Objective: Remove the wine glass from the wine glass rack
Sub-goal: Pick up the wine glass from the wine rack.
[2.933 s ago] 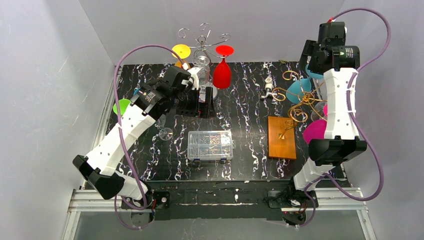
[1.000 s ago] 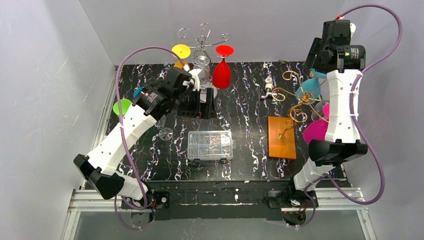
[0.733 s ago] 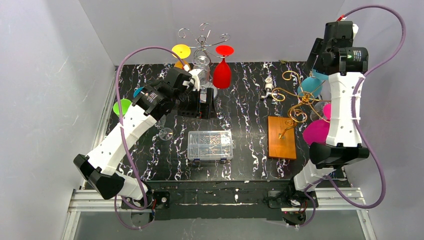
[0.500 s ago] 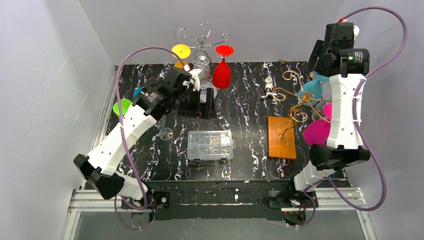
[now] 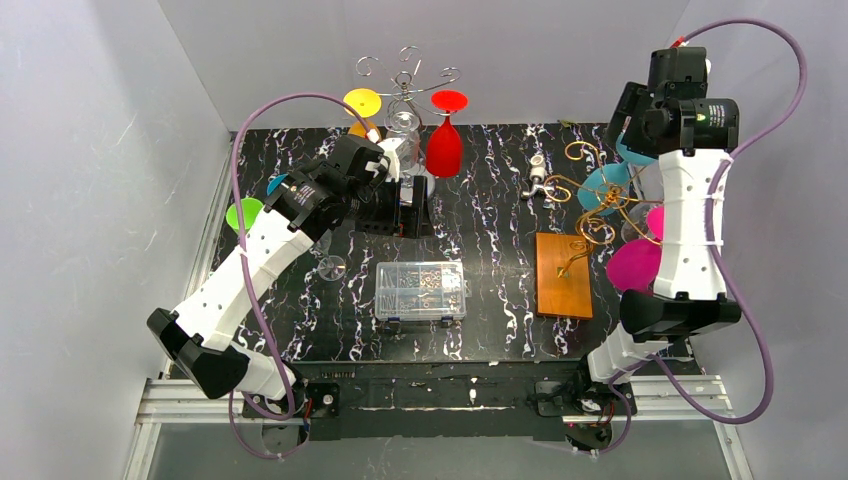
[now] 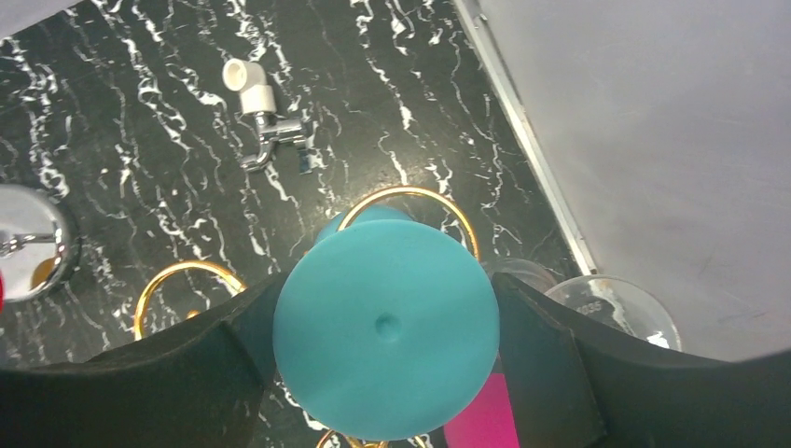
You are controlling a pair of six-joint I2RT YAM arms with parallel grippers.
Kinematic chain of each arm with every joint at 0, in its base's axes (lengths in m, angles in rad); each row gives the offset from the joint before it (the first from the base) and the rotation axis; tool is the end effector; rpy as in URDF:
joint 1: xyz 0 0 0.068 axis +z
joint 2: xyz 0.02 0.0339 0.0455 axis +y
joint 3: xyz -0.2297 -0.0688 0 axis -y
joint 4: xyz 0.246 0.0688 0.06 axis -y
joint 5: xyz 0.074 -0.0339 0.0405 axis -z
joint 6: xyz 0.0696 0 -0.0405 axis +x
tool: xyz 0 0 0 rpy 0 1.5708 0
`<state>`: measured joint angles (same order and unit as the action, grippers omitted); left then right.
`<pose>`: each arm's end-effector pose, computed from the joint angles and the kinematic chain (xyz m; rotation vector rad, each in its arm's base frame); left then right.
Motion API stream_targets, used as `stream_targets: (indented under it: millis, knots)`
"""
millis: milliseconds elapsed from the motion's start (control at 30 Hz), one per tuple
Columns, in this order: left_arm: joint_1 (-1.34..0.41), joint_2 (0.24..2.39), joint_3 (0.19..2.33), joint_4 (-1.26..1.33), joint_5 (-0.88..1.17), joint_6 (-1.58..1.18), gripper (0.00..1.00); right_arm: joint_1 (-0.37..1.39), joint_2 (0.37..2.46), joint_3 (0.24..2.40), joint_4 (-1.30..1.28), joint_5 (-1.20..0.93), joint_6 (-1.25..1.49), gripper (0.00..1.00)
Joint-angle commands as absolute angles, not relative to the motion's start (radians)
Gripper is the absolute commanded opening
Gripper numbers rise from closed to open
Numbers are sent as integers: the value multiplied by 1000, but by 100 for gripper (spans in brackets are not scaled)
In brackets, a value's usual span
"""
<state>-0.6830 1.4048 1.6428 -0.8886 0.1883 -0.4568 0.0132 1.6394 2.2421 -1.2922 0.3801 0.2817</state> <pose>0.2402 -0.2122 0.3701 0.3724 2.3096 -0.8106 0.3117 -0.0217 0.4433 0.4937 2.1600 -0.2670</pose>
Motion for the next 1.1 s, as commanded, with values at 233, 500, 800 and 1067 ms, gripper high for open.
stream_targets:
  millis: [233, 500, 800, 1067]
  knots:
    - [-684, 1381, 1648, -891, 181, -453, 98, 41, 1589, 2246, -1273, 266, 331, 67]
    - [-684, 1388, 1655, -891, 181, -459, 98, 84, 1654, 2299, -1241, 285, 348, 66]
    - [-684, 1397, 1669, -894, 176, -460, 98, 100, 1720, 2333, -1203, 334, 330, 67]
    - [-683, 1416, 1683, -892, 181, -476, 98, 116, 1779, 2404, -1177, 315, 322, 67]
